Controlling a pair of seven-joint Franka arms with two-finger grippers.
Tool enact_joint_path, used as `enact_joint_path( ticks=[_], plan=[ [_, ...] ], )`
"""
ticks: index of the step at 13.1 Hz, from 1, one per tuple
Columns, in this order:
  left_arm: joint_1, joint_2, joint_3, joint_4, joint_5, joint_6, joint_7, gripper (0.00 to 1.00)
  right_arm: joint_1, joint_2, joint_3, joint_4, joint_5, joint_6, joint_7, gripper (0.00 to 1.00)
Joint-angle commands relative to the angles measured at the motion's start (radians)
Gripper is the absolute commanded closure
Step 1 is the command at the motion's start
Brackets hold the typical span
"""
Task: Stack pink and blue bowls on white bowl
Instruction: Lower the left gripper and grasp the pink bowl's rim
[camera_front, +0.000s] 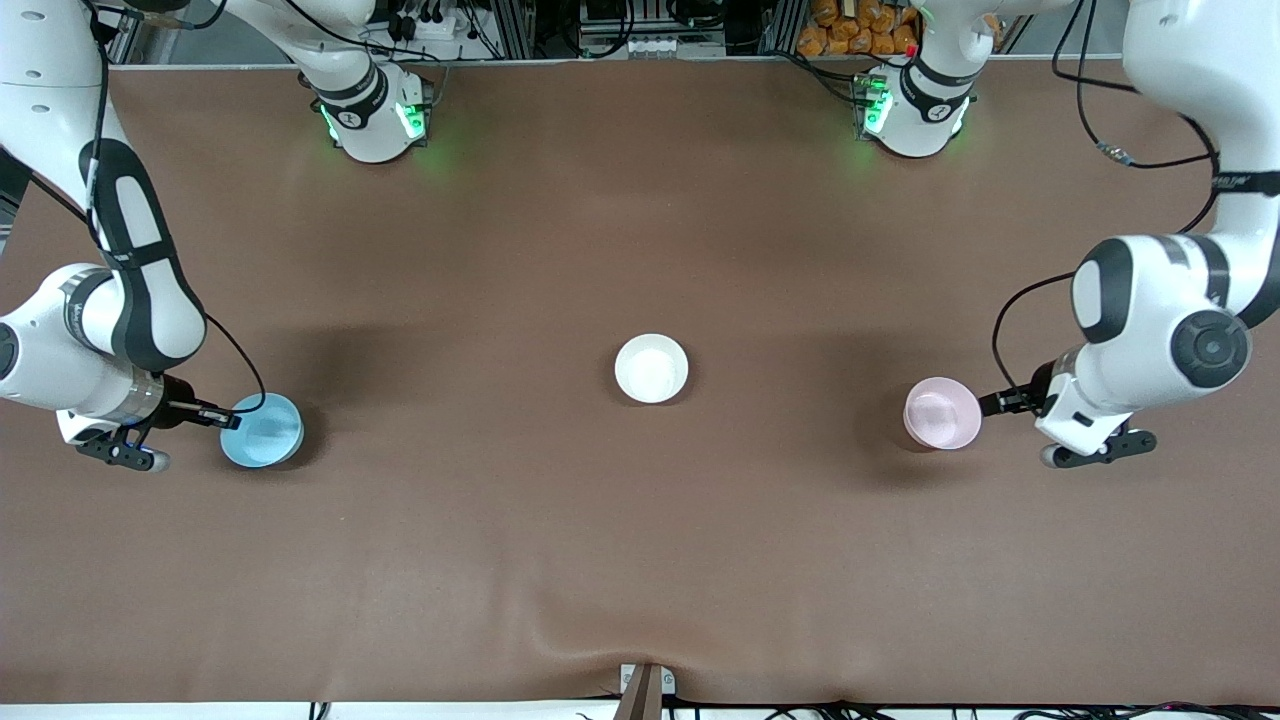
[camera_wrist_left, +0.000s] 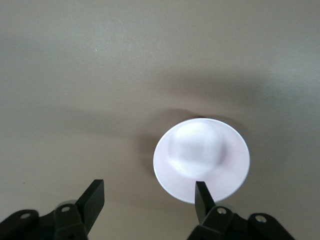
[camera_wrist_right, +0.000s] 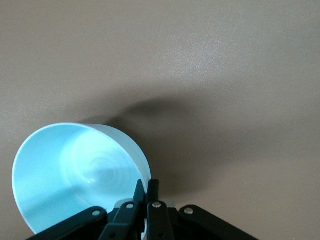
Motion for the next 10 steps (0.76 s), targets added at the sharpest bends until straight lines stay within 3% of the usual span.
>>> enact_joint_path(
  ticks=[1,8,10],
  plan=[
    [0.010,0.050,-0.006,0.004,-0.019,0.044,0.030,0.26,-0.025,-0.024,0.015,-0.010,0.010,-0.014,-0.020,1.00],
    [0.011,0.133,-0.006,-0.004,-0.019,0.092,0.030,0.43,-0.023,-0.027,0.015,-0.008,0.010,-0.022,-0.018,1.00],
    [0.014,0.145,-0.006,-0.002,-0.019,0.093,0.030,0.61,-0.023,-0.030,0.015,-0.008,0.010,-0.023,-0.018,1.00]
  ],
)
